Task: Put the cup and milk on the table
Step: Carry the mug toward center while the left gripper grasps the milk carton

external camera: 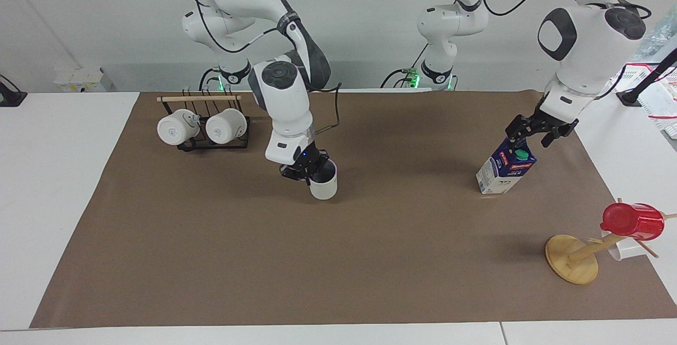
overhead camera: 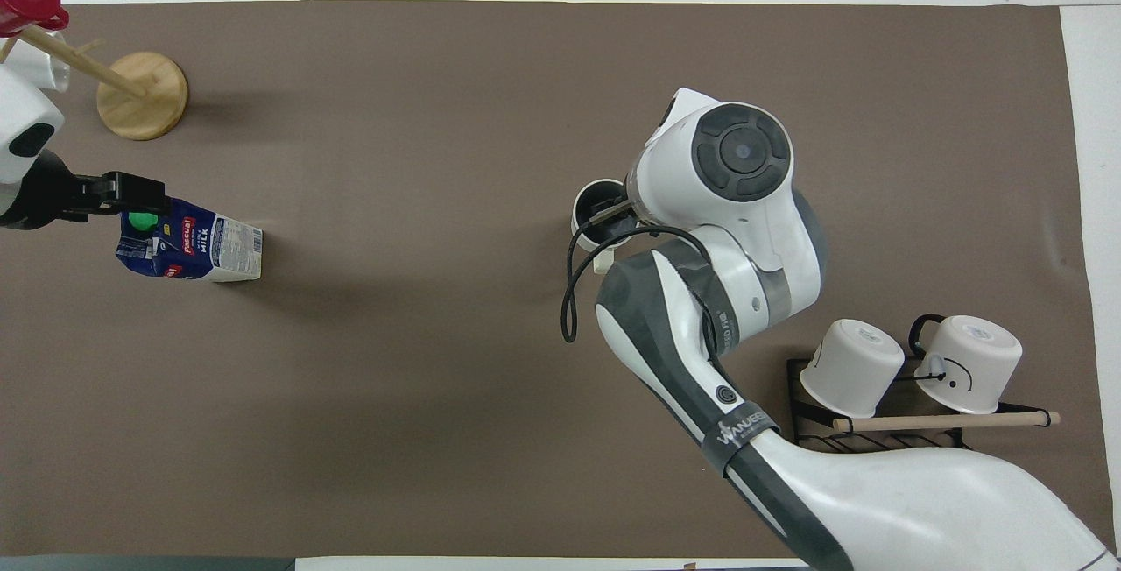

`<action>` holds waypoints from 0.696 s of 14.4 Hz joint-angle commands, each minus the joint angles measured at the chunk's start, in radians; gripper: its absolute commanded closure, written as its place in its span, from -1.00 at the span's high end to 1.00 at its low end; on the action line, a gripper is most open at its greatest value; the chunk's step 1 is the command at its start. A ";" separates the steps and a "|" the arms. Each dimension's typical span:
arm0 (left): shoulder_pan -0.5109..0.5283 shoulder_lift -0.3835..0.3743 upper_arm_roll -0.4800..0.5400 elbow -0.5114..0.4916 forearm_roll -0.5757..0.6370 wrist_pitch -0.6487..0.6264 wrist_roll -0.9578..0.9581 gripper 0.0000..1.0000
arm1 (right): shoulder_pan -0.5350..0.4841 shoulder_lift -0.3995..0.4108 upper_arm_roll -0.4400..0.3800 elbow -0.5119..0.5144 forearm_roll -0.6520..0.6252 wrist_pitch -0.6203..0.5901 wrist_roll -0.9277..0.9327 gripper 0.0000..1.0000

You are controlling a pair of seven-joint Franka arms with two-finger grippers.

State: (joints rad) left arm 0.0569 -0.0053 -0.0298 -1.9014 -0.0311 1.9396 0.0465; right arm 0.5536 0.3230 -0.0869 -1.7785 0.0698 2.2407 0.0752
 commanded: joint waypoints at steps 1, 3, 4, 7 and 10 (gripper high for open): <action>0.018 -0.021 -0.007 -0.097 0.013 0.105 -0.022 1.00 | 0.017 0.013 -0.002 -0.021 -0.047 0.037 0.102 -1.00; 0.002 -0.019 -0.009 -0.120 0.013 0.146 -0.069 1.00 | 0.017 0.005 -0.002 -0.041 -0.111 0.019 0.106 -1.00; 0.000 -0.018 -0.010 -0.123 0.013 0.150 -0.086 1.00 | 0.017 0.002 -0.001 -0.056 -0.122 0.031 0.113 -1.00; -0.006 -0.022 -0.007 -0.165 0.013 0.154 -0.073 1.00 | 0.020 -0.004 -0.002 -0.070 -0.124 0.036 0.118 -1.00; -0.002 -0.021 -0.007 -0.157 0.013 0.150 -0.071 0.59 | 0.034 -0.004 -0.001 -0.070 -0.122 0.063 0.196 -1.00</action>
State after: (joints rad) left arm 0.0580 -0.0039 -0.0406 -2.0338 -0.0311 2.0654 -0.0109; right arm 0.5747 0.3464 -0.0878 -1.8161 -0.0294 2.2670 0.2069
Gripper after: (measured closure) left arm 0.004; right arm 0.956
